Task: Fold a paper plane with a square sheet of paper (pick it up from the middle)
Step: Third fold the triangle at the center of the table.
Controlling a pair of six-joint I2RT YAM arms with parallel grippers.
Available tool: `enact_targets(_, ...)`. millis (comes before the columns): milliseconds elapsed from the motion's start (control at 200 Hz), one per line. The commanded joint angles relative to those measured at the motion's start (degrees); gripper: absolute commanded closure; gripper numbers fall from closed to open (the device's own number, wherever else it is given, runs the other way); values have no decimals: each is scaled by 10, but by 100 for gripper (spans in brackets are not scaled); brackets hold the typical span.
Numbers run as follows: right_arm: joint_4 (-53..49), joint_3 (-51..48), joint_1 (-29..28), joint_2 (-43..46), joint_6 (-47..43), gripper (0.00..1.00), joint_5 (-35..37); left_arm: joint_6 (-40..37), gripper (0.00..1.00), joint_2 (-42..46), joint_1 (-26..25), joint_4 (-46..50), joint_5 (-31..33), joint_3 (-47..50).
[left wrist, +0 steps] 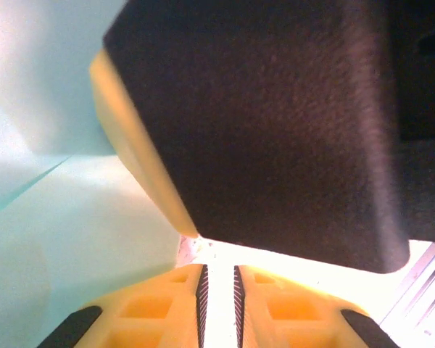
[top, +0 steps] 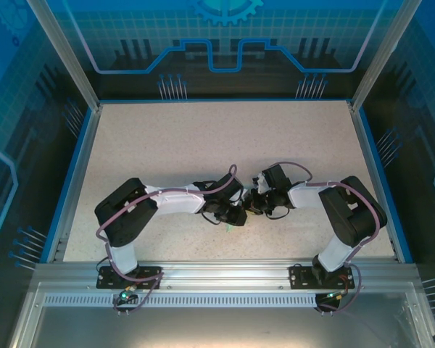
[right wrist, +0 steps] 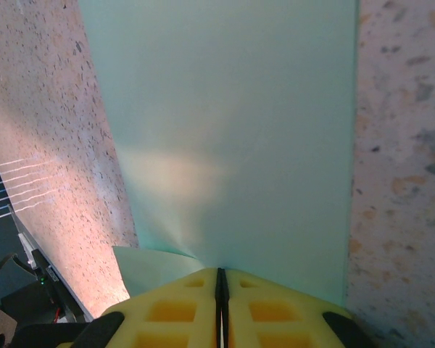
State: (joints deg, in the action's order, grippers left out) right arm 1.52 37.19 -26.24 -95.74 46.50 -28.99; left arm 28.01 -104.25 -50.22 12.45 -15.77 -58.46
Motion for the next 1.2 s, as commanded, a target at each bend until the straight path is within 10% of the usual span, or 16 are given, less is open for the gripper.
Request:
enact_targets(0,-39,-10,3,-30,-5,88,47,-19,78,-8,-4,17,4,4)
enact_targets(1195,-69,-1,11,-33,-19,88,59,-3,81,33,-4,24,-14,113)
